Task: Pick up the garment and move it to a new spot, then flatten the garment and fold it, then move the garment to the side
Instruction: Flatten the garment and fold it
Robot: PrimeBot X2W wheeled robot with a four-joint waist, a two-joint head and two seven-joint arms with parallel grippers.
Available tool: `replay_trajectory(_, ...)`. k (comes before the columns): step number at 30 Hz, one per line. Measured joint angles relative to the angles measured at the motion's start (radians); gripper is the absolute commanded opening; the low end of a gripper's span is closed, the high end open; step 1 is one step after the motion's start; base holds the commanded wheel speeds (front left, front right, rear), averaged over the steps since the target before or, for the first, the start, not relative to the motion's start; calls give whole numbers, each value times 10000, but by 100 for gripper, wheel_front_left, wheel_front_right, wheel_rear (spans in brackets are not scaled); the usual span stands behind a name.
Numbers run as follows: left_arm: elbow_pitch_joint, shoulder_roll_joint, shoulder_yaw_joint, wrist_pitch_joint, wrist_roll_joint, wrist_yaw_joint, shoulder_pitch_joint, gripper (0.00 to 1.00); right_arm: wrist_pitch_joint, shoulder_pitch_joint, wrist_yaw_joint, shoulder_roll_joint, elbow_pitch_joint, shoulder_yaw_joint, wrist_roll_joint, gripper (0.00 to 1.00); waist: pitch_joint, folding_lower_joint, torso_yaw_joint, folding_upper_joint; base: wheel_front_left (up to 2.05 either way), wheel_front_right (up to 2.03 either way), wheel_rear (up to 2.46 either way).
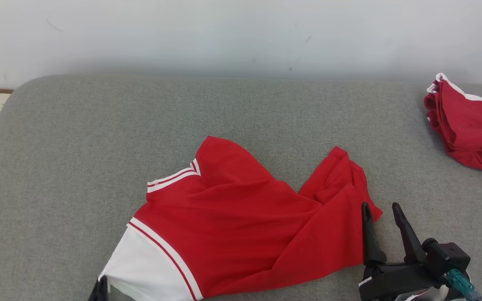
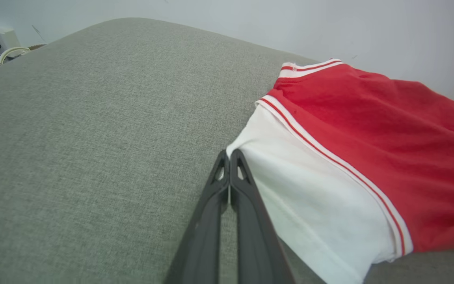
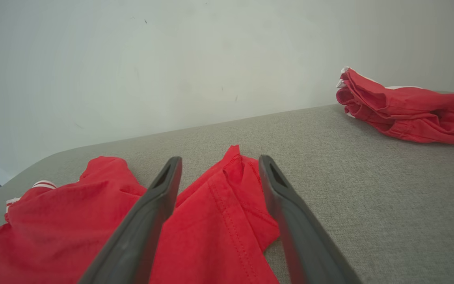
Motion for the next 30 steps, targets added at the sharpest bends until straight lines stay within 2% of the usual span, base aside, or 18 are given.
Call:
replay_trajectory(2, 92, -33, -63, 0, -38, -65, 98, 3, -2, 0, 0, 0, 40, 10, 0, 100, -11, 0, 19, 0, 0, 0, 0)
replay_trajectory(3, 155, -48, -107, 0, -46, -65, 144, 17, -2, 2, 0, 0, 88, 12, 0, 100, -13, 0, 24, 0, 0, 0, 0)
replay_trajectory(5, 121, -98, -102, 0, -52, -12, 161, 100, 0, 6, 0, 0, 234, 8, 2, 100, -12, 0, 35, 0, 0, 0, 0)
replay_trajectory(17, -2794, -303, 711, -2, 272, 328, 353, 100, -2, 88, 0, -209, 882, -476, 12, 100, -39, 0, 173, 0, 0, 0, 0)
replay_trajectory(30, -3189, -328, 667, -2, 199, 813, 344, 100, 765, 398, 0, -696, 1687, 96, 552, 100, -125, 1, 153, 0, 0, 0, 0)
